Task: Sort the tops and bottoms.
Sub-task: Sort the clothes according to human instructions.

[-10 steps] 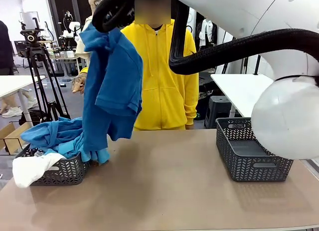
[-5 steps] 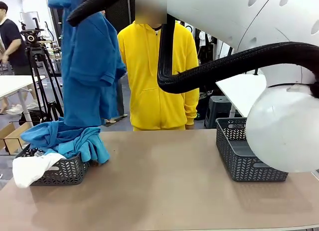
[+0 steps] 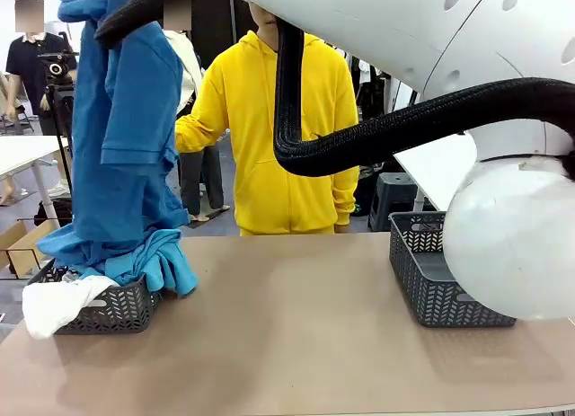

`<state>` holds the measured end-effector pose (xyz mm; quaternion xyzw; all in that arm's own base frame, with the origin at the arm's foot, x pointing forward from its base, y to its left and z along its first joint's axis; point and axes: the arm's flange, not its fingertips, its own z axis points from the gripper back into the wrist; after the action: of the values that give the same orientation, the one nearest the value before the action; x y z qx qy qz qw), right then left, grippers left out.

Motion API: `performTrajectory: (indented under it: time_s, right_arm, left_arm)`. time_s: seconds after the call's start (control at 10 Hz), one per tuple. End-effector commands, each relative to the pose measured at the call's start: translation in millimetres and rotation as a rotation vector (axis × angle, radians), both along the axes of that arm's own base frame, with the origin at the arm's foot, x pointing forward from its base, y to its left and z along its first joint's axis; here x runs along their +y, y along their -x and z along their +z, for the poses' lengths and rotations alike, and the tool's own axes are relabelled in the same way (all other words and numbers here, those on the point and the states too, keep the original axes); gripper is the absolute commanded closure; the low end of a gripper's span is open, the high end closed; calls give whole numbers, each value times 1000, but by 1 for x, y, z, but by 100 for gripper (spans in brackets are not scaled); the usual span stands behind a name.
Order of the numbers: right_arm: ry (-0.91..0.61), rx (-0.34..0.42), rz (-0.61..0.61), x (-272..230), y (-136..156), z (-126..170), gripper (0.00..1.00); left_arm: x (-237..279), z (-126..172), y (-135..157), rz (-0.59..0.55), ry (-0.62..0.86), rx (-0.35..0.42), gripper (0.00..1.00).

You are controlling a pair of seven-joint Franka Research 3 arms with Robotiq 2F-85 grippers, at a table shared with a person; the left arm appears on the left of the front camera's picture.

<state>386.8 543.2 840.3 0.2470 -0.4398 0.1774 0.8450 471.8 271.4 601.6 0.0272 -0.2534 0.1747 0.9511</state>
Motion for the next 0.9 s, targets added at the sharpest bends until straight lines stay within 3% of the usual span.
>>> performTrajectory:
  time_s: [0.0, 0.4, 0.5, 0.7, 0.8]
  right_arm:
    - [-37, -12, -29, -3, 0, 5, 100]
    - [-7, -4, -16, -5, -6, 1, 100]
    - [-14, -27, -42, 15, -27, 8, 100]
    - [-53, -143, -41, 74, -80, 34, 100]
    - [-65, -218, -154, 104, -105, 45, 100]
  left_arm:
    - [0, 1, 2, -1, -8, 3, 0]
    - [0, 1, 2, -1, -8, 3, 0]
    - [0, 1, 2, -1, -8, 3, 0]
    - [0, 1, 2, -1, -8, 3, 0]
    - [0, 1, 2, -1, -8, 3, 0]
